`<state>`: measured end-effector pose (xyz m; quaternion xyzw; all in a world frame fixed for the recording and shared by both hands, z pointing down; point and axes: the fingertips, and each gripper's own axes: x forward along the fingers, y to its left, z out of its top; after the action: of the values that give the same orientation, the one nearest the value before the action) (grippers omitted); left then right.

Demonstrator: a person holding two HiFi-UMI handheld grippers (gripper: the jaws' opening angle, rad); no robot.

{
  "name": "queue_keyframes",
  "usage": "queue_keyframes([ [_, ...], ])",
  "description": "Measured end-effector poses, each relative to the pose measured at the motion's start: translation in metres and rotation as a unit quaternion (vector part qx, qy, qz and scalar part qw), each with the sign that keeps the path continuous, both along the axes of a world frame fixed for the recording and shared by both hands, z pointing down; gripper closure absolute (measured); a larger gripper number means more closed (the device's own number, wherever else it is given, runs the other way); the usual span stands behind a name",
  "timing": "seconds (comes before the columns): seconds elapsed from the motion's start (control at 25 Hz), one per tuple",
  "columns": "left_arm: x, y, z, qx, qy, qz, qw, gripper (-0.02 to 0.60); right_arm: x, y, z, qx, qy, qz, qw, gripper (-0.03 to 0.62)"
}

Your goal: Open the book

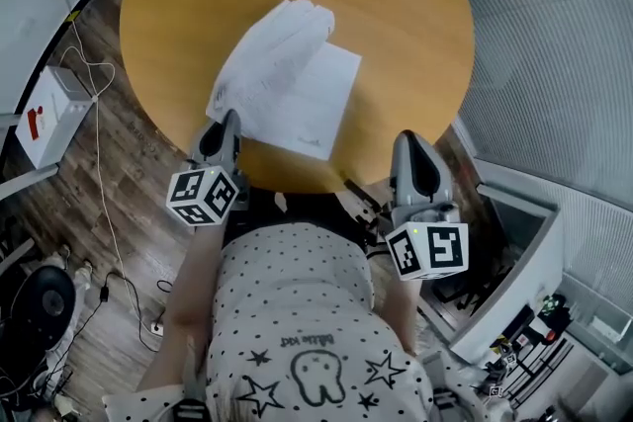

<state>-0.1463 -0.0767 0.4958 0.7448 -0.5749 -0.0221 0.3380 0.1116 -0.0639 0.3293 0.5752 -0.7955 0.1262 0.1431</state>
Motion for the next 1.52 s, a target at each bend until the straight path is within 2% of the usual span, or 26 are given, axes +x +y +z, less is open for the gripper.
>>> queue_keyframes([
  [0.4,-0.031,0.014,0.013,-0.026,-0.007,-0.052,0.9983,0.555,0.013,0.004,-0.011,0.01,0.008,0.021,1.0,0.591],
  [0.68,-0.039,0.012,0.027,-0.043,-0.006,-0.065,0.997,0.555,0.005,0.003,-0.013,0.016,0.006,0.014,1.0,0.591],
  [0.96,-0.049,0.011,0.052,-0.079,-0.005,-0.076,0.994,0.554,0.001,0.006,-0.015,0.019,0.004,0.014,1.0,0.591],
  [1.12,-0.054,0.012,0.072,-0.113,-0.006,-0.073,0.9909,0.55,0.0,0.006,-0.014,0.022,0.001,0.018,1.0,0.591],
  [1.36,-0.06,0.007,0.096,-0.157,-0.055,-0.038,0.9854,0.545,-0.005,0.002,-0.009,0.026,-0.003,0.027,0.999,0.591],
  [1.52,-0.06,0.007,0.106,-0.203,-0.088,-0.02,0.9751,0.538,-0.006,0.003,-0.01,0.029,-0.013,0.033,0.999,0.591],
])
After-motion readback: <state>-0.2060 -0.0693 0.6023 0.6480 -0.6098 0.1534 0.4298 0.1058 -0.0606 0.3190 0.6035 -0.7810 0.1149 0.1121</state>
